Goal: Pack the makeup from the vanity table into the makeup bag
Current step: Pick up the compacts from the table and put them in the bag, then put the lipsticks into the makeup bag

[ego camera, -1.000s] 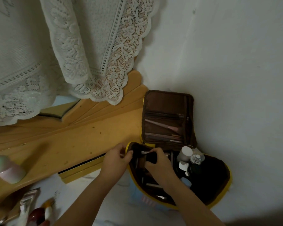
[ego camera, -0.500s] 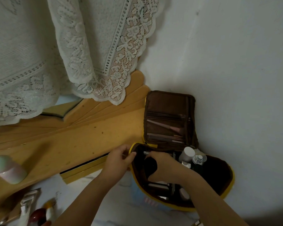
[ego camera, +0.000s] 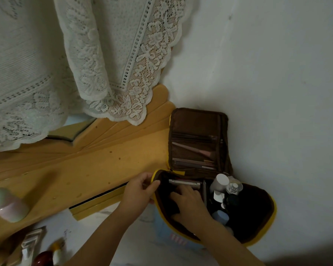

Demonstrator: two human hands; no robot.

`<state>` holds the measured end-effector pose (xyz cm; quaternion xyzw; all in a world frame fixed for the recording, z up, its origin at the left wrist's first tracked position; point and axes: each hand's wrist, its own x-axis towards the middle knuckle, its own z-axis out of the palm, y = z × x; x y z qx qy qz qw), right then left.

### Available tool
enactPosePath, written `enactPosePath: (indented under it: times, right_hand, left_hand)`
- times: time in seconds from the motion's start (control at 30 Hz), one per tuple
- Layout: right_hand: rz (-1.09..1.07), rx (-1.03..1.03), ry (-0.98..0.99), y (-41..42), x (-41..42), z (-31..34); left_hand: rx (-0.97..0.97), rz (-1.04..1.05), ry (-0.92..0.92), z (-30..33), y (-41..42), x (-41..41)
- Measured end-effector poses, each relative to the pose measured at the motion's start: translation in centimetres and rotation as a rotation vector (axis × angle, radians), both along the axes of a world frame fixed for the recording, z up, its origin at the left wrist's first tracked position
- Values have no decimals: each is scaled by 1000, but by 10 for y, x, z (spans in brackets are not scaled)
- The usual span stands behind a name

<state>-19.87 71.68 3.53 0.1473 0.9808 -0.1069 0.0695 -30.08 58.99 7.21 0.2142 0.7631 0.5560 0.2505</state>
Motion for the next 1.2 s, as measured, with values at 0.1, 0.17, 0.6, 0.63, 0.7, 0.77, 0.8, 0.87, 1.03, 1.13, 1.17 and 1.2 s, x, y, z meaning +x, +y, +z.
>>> enactPosePath:
  times: [0.1,0.17,0.6,0.63,0.7,0.77,0.8,0.87,1.03,1.13,1.17,1.2]
  right_hand:
    - [10,-65,-22,4,0,7]
    - [-5,-49,-29,-1,1,8]
    - [-64,-40,52,-3,44,25]
    - [-66,-67,71,-3,50,27]
    - [-68,-150,103,-6,63,30]
    - [-51,-232,107,-12,79,31]
    - [-31,-262,87,-17,87,30]
    - [36,-283,46,-27,102,24]
    - [171,-295,-104,-60,124,6]
    - [231,-310,-131,-82,129,0]
    - [248,-314,-136,-89,129,-1]
    - [260,-319,-145,-97,128,-2]
  left_hand:
    - [12,19,-50,-3,1,2]
    - [4,24,-57,-4,4,5]
    - [-101,151,-33,-5,-11,44]
    - [-119,173,-8,-6,-16,50]
    - [-167,209,27,-11,-29,63]
    - [-224,236,50,-17,-45,80]
    - [-263,249,76,-22,-55,89]
    - [-366,253,157,-31,-75,109]
    - [-560,225,252,-48,-131,155]
    - [-610,267,215,-53,-165,170]
    - [-620,292,205,-53,-176,173]
    - [-630,316,197,-53,-187,175]
